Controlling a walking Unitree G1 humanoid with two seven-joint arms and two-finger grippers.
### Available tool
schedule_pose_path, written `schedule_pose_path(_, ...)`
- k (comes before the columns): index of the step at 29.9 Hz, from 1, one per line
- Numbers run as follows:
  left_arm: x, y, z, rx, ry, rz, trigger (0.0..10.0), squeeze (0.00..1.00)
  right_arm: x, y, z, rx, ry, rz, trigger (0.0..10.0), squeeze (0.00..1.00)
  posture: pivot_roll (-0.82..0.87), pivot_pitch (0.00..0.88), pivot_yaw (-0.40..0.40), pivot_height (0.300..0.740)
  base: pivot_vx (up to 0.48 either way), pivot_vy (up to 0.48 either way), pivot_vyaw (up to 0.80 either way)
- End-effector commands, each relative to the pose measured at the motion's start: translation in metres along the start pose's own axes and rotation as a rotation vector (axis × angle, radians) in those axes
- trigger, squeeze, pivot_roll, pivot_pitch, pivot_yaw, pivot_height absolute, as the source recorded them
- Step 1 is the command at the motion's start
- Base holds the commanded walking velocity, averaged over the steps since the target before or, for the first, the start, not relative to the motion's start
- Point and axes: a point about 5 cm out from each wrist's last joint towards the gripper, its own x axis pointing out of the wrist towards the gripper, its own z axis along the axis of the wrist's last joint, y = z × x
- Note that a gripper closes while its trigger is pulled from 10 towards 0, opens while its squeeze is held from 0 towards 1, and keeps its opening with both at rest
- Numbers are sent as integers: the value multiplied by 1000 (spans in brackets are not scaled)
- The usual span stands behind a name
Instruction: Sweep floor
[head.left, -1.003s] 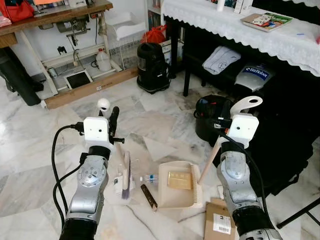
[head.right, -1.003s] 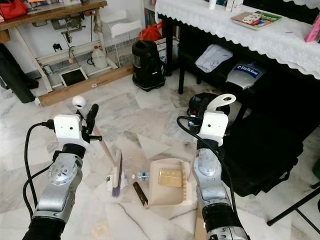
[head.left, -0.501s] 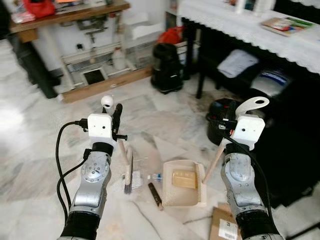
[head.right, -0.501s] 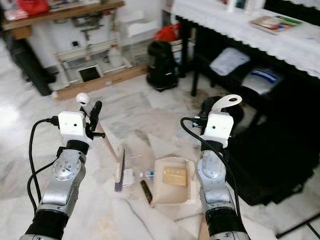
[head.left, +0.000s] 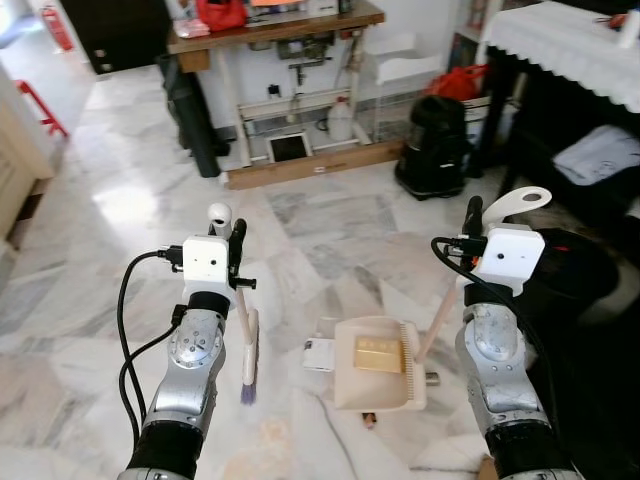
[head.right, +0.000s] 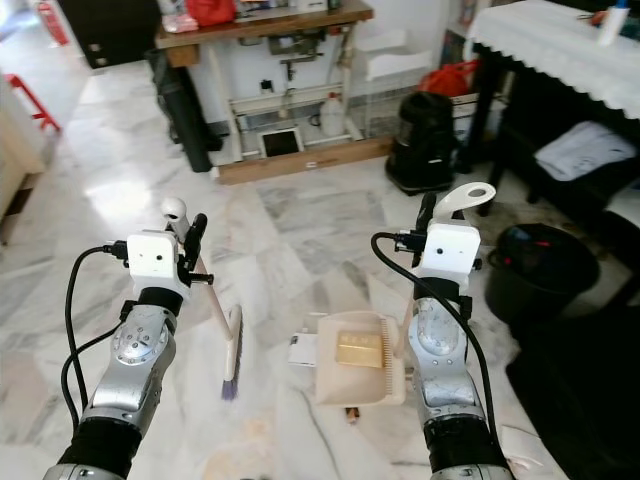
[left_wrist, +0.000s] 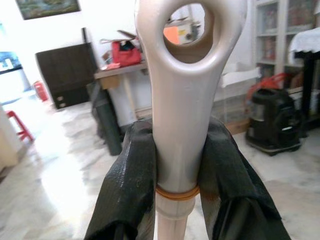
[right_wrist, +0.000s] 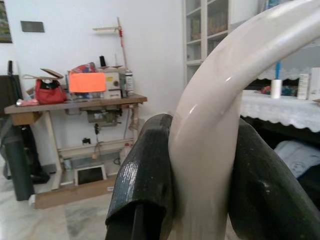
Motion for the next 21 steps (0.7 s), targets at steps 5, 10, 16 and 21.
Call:
schedule_pose_path(5, 7, 18, 15, 40, -90, 48, 10000, 0, 0, 9, 10, 40, -31, 11, 10000, 0, 2, 0, 75, 740, 0, 0, 800)
schedule_pose_path(10, -2, 31, 15, 45, -91, 100, 10000, 0, -1, 19, 7, 38, -15, 71, 10000, 0, 59, 0, 11, 740, 0, 0, 800)
schedule_pose_path(16, -15, 45, 8, 51, -66, 169, 10000, 0, -1, 17, 8, 38, -4, 75, 10000, 0, 59, 0, -10, 740, 0, 0, 800)
schedule_pose_path(21, -17, 38, 6, 46, -52, 153, 10000, 0, 2, 14, 7, 41, -2, 62, 10000, 0, 76, 0, 23, 740, 0, 0, 800)
